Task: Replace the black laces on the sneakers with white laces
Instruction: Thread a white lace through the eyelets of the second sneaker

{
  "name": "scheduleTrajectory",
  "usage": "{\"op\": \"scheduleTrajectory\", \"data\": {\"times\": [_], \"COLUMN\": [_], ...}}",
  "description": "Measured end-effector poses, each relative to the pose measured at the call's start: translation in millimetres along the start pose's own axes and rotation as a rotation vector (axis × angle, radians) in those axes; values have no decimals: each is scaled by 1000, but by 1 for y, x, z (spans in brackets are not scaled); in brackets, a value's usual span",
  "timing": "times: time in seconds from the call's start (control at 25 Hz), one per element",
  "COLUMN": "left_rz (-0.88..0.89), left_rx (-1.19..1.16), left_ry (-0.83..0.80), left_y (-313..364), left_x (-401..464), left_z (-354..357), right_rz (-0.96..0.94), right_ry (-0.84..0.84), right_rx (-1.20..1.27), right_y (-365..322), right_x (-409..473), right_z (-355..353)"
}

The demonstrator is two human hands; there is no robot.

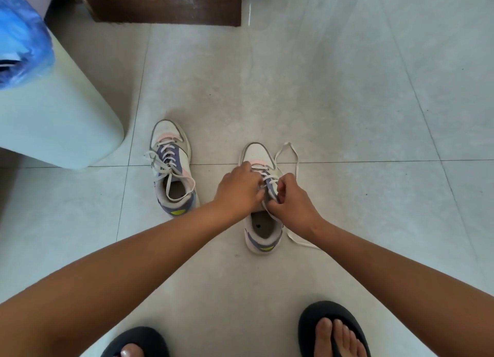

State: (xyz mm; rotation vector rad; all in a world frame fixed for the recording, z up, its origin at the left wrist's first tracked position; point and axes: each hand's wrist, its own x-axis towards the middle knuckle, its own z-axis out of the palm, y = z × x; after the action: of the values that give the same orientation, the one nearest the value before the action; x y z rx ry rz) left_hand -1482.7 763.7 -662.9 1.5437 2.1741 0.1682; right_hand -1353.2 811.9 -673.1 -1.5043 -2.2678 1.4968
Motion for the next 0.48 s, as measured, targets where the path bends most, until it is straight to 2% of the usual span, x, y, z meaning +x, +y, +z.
{"op": "scheduleTrajectory", "data": {"times": [0.16,0.32,0.4,0.48], "left_rz": [-15,100,174,300], "left_rx": [197,272,238,95], "left_ry": [10,-4,2,-111], "left_y": [9,10,3,-12], "left_x": [27,14,-5,-40], "left_z": [13,-3,-22,-46], "right_rz": [-3,55,97,123], "right_ry": [-4,40,66,84], "right_rx": [-7,38,49,56], "right_y": [-2,-3,-1,1], "right_x": [-1,-2,-2,0], "right_z": [-2,0,0,-1]}}
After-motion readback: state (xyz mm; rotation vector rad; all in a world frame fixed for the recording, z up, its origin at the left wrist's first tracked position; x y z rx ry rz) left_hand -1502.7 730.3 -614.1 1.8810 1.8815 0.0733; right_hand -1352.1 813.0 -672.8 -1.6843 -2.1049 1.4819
